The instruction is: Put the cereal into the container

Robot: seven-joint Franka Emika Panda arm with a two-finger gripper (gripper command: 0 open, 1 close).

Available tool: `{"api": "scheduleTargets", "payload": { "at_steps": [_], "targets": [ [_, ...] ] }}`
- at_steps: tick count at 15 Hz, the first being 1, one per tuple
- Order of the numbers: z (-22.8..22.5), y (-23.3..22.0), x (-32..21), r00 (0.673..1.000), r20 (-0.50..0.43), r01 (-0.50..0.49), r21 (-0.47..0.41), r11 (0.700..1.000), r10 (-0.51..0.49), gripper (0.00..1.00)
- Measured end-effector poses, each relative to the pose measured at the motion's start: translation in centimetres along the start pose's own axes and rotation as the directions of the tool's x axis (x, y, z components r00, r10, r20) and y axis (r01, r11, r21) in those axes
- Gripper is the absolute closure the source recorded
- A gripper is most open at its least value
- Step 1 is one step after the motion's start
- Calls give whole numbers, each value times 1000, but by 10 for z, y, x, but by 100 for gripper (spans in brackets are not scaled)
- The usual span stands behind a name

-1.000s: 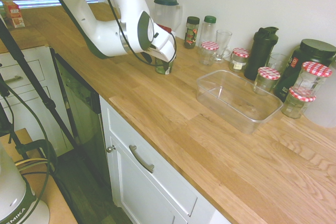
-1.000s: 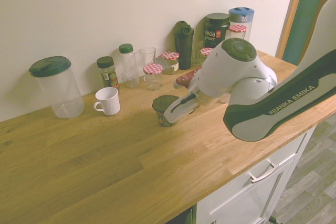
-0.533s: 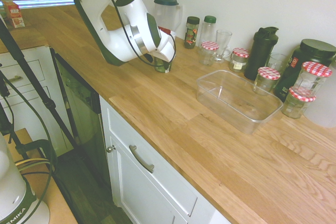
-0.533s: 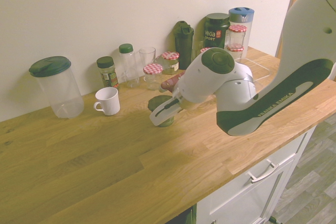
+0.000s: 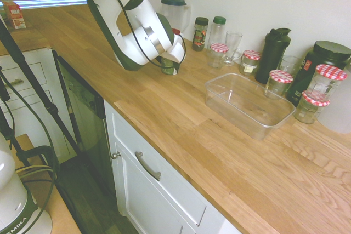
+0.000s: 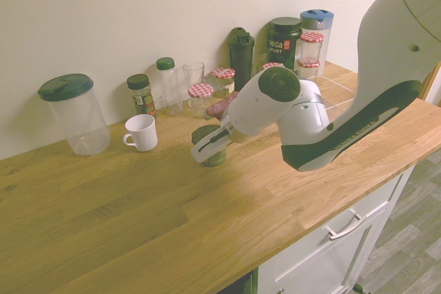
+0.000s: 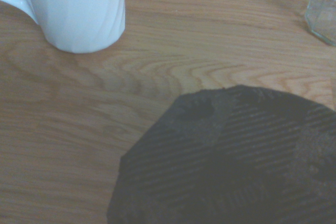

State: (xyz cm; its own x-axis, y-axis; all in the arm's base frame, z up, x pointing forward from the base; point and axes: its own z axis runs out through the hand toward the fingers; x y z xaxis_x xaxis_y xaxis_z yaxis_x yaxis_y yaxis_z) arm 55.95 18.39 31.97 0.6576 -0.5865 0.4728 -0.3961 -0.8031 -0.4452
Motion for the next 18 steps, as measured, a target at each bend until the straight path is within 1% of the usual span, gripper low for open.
{"api": "scheduleTargets", "payload": {
  "at_steps": [3, 12, 15, 18],
  "targets": [
    [-2, -4, 1, 1000, -11, 8, 21, 1000, -8, 100],
    [-3, -7, 0, 1000, -16, -4, 28, 1000, 4, 100],
    [-10, -8, 21, 998, -56, -15, 35, 999, 17, 100],
    [-29, -8, 62, 989, -139, -36, 41, 999, 42, 100]
  ]
}}
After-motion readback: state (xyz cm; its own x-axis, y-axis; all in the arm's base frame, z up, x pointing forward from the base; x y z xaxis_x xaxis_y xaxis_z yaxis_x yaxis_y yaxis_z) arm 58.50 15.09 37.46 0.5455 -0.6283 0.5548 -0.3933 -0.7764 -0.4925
